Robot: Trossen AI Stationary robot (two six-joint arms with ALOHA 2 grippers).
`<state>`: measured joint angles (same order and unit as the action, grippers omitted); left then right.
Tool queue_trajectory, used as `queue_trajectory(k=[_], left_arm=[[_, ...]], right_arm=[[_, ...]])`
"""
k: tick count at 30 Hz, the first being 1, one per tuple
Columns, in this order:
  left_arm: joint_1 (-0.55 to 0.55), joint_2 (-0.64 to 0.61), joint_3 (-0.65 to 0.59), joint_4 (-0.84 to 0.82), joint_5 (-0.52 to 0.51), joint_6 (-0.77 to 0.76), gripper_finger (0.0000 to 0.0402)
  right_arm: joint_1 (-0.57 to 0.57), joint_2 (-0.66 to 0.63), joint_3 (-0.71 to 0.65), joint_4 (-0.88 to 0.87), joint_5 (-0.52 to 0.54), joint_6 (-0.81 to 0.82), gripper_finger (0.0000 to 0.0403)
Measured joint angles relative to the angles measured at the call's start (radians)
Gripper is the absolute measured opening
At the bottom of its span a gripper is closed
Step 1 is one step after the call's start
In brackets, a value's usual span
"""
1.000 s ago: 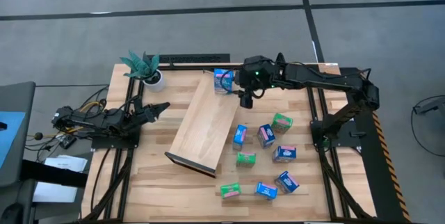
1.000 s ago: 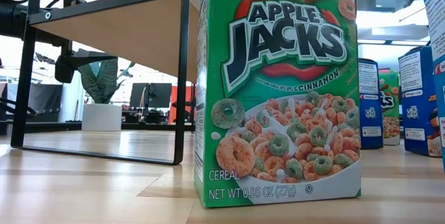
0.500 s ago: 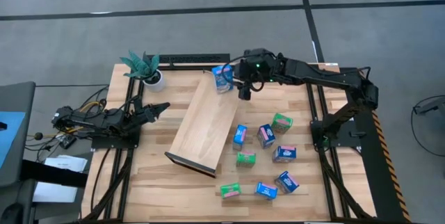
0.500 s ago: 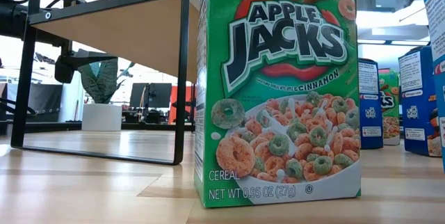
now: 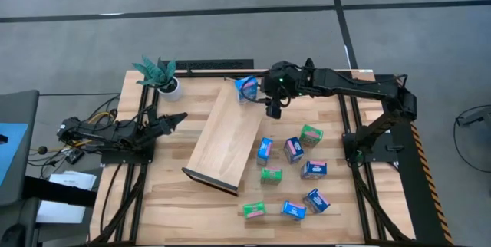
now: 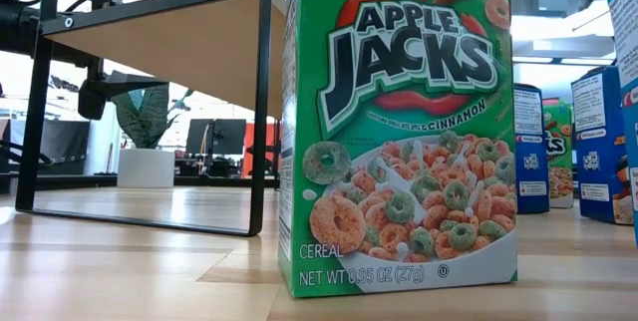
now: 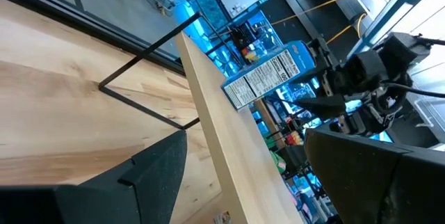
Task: Stack cereal on shelf
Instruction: Put the top light blue cereal box on the shelf
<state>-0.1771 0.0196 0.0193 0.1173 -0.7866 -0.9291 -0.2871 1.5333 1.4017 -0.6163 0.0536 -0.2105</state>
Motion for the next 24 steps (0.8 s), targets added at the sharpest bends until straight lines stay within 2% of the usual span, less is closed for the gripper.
queue_trajectory(k=[14,24], left_arm=[[0.0,0.0,0.0,0.0,-0.011,0.0,0.028],[0.0,0.0,0.0,-0.003,-0.011,0.0,0.028]], right_arm=[[-0.055,0.102,0.0,0.058,0.001,-0.059,0.0144],[-0.069,0.123,0.001,0.124,0.02,-0.12,0.0121]])
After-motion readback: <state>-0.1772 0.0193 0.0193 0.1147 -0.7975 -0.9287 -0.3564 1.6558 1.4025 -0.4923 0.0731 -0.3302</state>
